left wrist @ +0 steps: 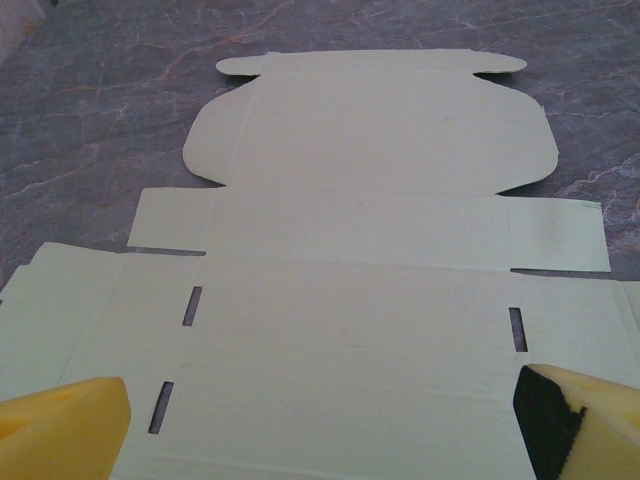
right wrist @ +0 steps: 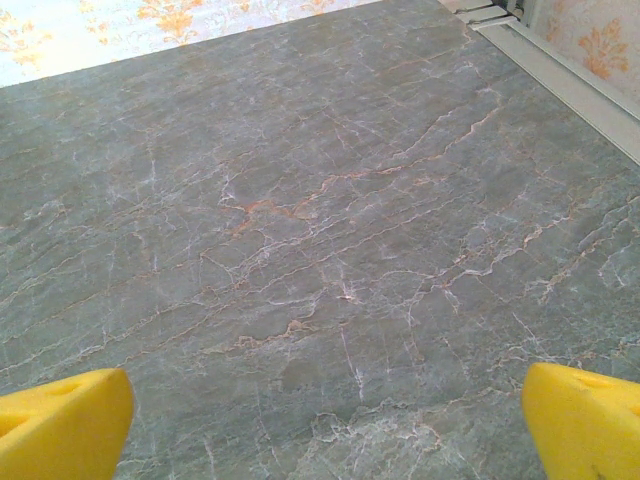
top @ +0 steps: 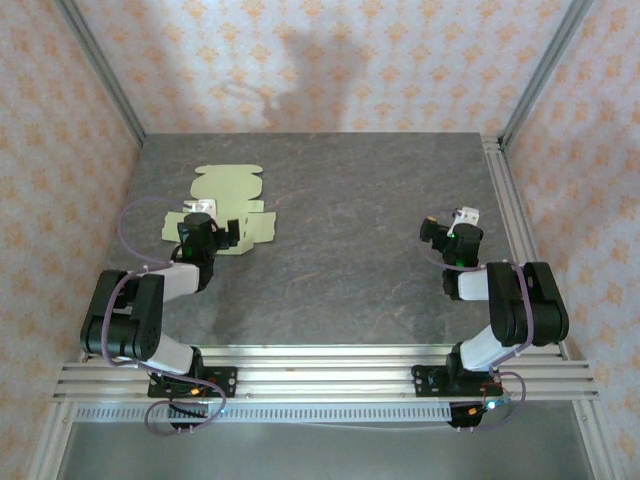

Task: Fold the paper box

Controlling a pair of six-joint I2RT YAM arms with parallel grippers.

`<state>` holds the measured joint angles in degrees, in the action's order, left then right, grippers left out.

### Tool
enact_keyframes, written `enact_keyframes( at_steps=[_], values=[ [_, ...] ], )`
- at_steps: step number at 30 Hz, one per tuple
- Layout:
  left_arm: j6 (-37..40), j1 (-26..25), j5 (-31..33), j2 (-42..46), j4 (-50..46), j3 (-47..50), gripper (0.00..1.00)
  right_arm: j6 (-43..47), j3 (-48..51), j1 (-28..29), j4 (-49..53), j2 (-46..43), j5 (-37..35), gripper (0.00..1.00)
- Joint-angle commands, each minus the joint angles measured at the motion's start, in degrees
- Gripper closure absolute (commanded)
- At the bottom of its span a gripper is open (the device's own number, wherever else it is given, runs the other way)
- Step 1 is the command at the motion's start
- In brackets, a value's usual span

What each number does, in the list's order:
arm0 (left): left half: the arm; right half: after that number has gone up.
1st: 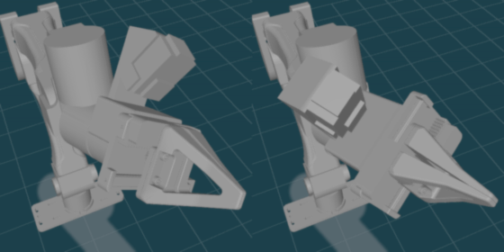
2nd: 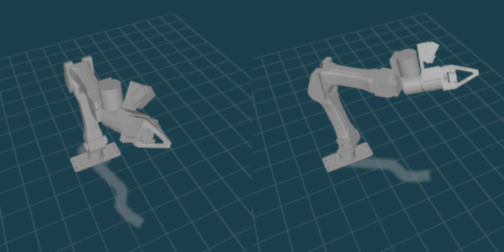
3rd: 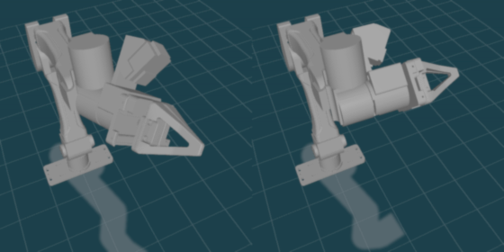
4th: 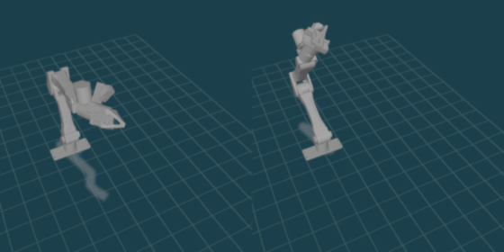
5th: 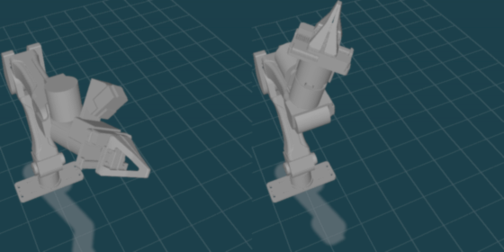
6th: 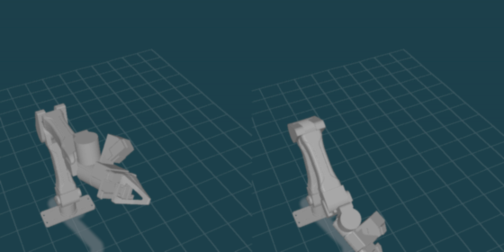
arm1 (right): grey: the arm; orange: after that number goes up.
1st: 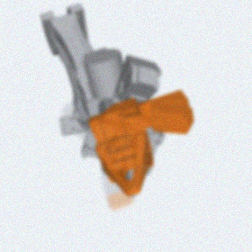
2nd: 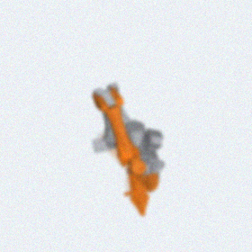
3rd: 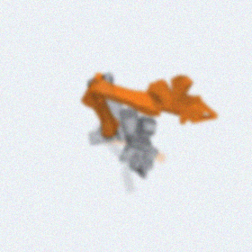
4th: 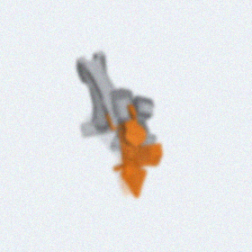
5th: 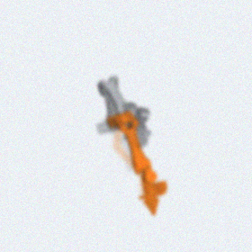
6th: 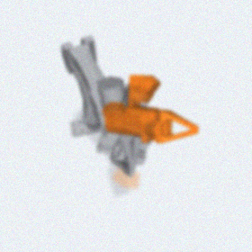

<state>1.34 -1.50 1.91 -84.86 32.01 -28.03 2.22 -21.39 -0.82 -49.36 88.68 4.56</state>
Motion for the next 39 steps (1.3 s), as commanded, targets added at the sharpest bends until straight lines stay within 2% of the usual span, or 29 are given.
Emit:
enact_keyframes(
  at_steps=[1, 5, 8, 11, 14, 17, 19, 21, 24, 27, 33, 39],
  values=[
    [-0.3, -0.5, 0.8, 0.2, 1.9, -1.0, 0.00, -0.3, -0.8, -0.3, -1.8, 0.1, 0.7, 0.01],
    [-0.2, -0.6, 0.7, 0.6, 2.0, -0.7, 0.00, -0.1, -0.3, -0.3, -2.4, -0.5, 1.2, 0.01],
    [-0.2, -0.5, -0.4, 2.7, -6.6, -4.3, 0.00, 0.1, 0.0, -0.1, 0.1, -4.7, 0.6, 0.01],
    [-0.2, -1.4, 0.2, 5.6, -11.9, -6.1, 0.00, 0.6, -2.1, 0.6, 8.5, -10.7, -0.5, 0.01],
    [-2.1, -3.7, 4.4, 8.3, -16.9, -8.1, 0.00, 0.3, -5.3, 1.5, 16.6, -15.6, -1.5, 0.01],
    [-5.8, -5.1, 5.5, 9.4, -20.5, -10.8, 0.00, -0.1, -10.3, 3.3, 26.6, -19.1, -1.1, 0.01],
    [-11.6, -5.3, 7.0, 8.7, -25.1, -14.2, 0.00, -0.5, -14.0, 5.4, 33.4, -20.4, -1.3, 0.01],
    [-17.4, -4.8, 8.9, 6.9, -31.8, -19.0, 0.00, -1.4, -17.0, 7.6, 38.1, -20.6, -0.6, 0.01],
    [-22.8, -3.6, 8.5, 2.6, -39.7, -25.6, 0.00, -2.9, -21.0, 11.0, 42.9, -20.3, 1.3, 0.01],
    [-26.2, -1.4, 6.0, -1.6, -43.4, -29.9, 0.00, -3.1, -24.7, 15.9, 46.7, -18.0, 1.4, 0.01],
    [-30.6, 2.4, 2.6, -9.9, -49.7, -37.3, 0.00, -5.1, -29.1, 24.6, 46.2, -11.8, 3.0, 0.01],
    [-31.6, 3.3, 3.0, -17.8, -55.7, -43.8, 0.00, -7.3, -31.5, 28.2, 42.9, -5.9, 4.3, 0.01]
  ],
)
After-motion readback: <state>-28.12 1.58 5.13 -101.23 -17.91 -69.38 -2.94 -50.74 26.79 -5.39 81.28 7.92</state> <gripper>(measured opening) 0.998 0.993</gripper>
